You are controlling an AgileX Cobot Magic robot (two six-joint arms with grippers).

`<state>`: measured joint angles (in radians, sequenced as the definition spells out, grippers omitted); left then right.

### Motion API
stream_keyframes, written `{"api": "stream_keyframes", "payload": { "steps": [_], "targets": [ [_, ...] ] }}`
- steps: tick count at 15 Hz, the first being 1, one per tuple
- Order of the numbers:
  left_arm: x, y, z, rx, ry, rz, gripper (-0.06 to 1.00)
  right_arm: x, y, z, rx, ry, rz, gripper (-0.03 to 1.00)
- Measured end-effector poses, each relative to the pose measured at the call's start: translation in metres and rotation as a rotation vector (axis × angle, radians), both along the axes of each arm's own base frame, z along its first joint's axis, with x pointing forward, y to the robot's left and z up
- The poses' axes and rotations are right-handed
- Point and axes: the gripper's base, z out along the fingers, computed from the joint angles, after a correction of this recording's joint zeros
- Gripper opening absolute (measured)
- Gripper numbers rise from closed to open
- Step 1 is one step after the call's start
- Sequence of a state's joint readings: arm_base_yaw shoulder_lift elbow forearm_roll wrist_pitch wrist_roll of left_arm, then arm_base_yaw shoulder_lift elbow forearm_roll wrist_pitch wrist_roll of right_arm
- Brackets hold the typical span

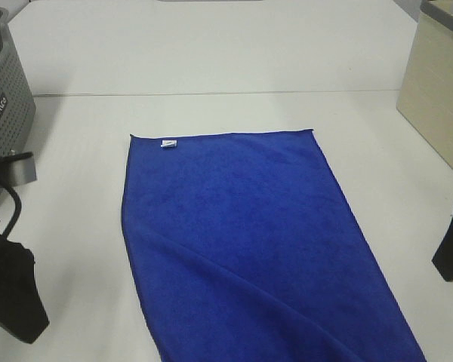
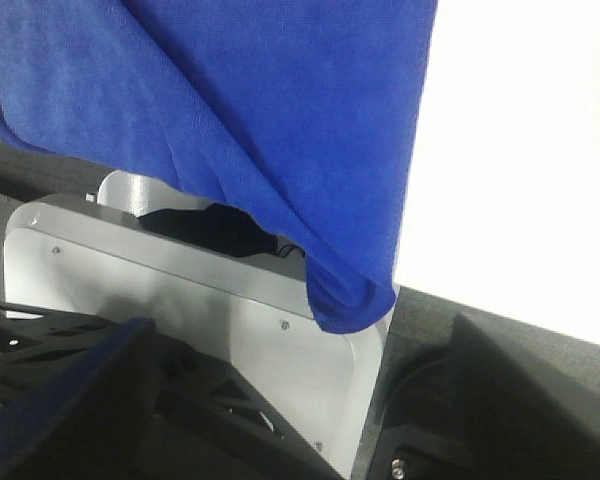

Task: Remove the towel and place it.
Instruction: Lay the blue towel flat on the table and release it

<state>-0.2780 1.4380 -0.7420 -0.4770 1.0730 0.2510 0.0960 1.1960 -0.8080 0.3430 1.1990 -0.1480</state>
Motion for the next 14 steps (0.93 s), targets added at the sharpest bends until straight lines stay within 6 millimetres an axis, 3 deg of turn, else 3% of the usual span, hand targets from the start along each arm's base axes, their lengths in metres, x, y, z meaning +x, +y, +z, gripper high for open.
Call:
{"api": "stream_keyframes", "payload": {
  "steps": [5,10,14],
  "targets": [
    [-0.001,0.004,0.019,0.002,-0.132,0.068,0.62,0.026,-0.001,0.023,-0.023,-0.109,0.000,0.77],
    [0.021,0.002,0.046,0.006,-0.280,0.105,0.62,0.065,0.000,0.034,-0.018,-0.137,-0.017,0.77],
    [0.043,0.017,0.075,0.073,-0.400,0.170,0.62,0.099,-0.034,0.029,0.131,-0.151,-0.101,0.77]
  ]
}}
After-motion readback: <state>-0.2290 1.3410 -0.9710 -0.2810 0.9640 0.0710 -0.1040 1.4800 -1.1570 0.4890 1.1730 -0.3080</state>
